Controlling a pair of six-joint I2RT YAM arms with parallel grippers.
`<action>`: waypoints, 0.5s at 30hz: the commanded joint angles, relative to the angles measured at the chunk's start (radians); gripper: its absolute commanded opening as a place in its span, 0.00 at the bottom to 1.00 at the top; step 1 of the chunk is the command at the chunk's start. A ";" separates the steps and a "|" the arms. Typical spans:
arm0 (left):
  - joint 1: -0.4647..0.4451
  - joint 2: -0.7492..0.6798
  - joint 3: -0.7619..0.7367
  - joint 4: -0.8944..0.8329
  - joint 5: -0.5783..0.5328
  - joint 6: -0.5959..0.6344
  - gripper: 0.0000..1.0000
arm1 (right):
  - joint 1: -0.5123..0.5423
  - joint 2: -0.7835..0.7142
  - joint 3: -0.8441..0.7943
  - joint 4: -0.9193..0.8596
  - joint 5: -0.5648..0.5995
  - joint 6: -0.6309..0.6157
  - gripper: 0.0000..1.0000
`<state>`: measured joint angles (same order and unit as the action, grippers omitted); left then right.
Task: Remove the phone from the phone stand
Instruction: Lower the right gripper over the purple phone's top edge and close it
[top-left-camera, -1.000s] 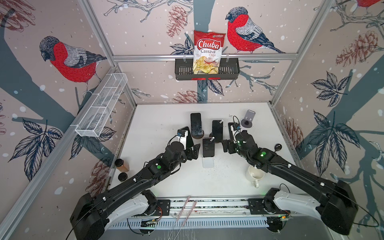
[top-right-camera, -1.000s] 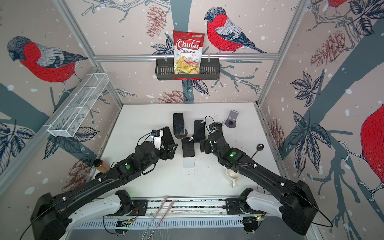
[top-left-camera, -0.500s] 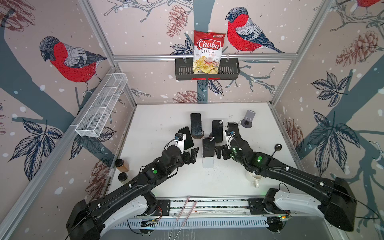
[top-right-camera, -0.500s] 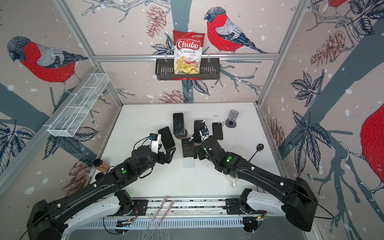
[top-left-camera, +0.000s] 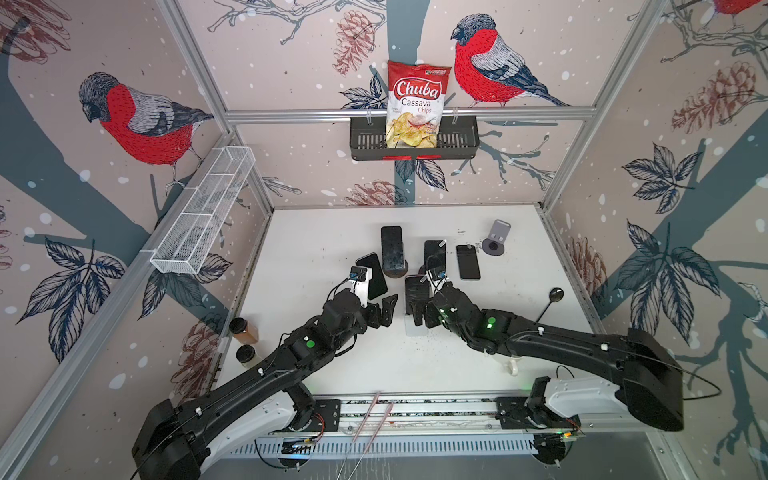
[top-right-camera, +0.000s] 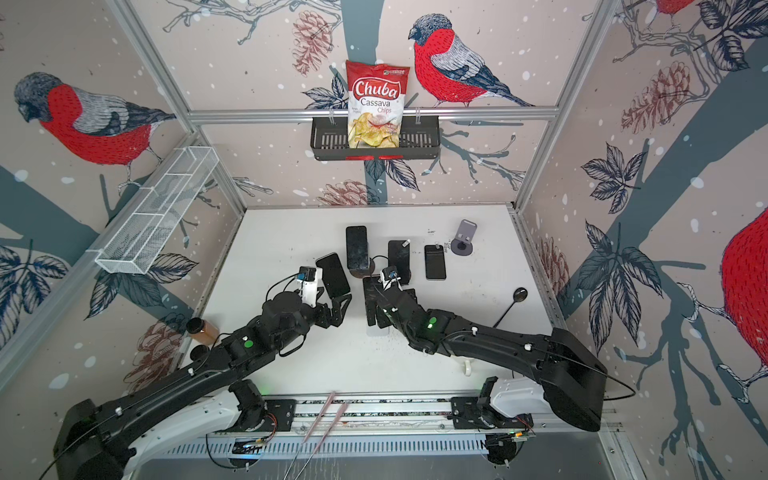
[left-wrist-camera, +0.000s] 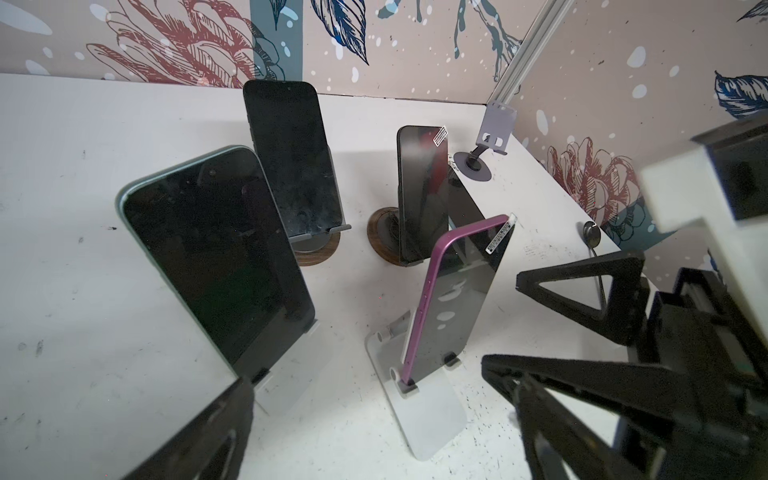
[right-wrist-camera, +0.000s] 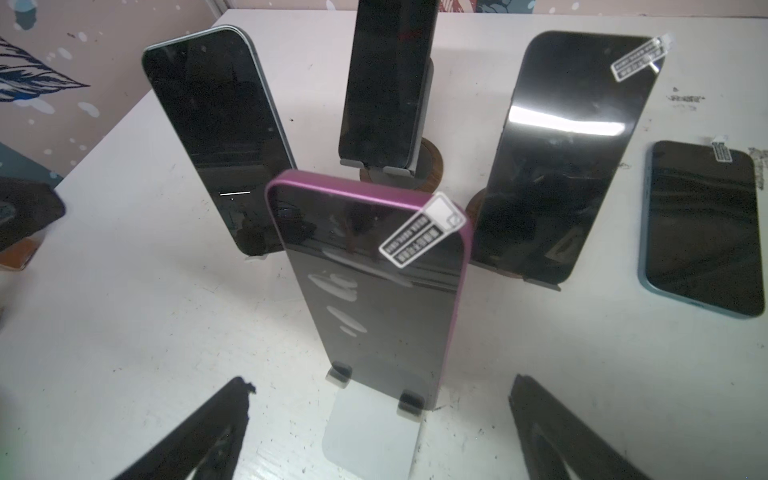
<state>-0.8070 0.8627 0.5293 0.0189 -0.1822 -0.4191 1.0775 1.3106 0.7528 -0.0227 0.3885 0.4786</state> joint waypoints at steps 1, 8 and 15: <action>0.000 -0.003 -0.004 0.038 -0.014 0.005 0.97 | 0.012 0.026 -0.004 0.085 0.064 0.051 0.99; 0.001 -0.004 -0.008 0.035 -0.013 0.009 0.97 | 0.041 0.101 0.032 0.095 0.111 0.040 1.00; 0.001 -0.001 -0.002 0.035 -0.017 0.022 0.97 | 0.041 0.136 0.062 0.107 0.159 0.059 0.97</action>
<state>-0.8070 0.8616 0.5247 0.0185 -0.1871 -0.4175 1.1187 1.4357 0.7956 0.0528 0.4969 0.5217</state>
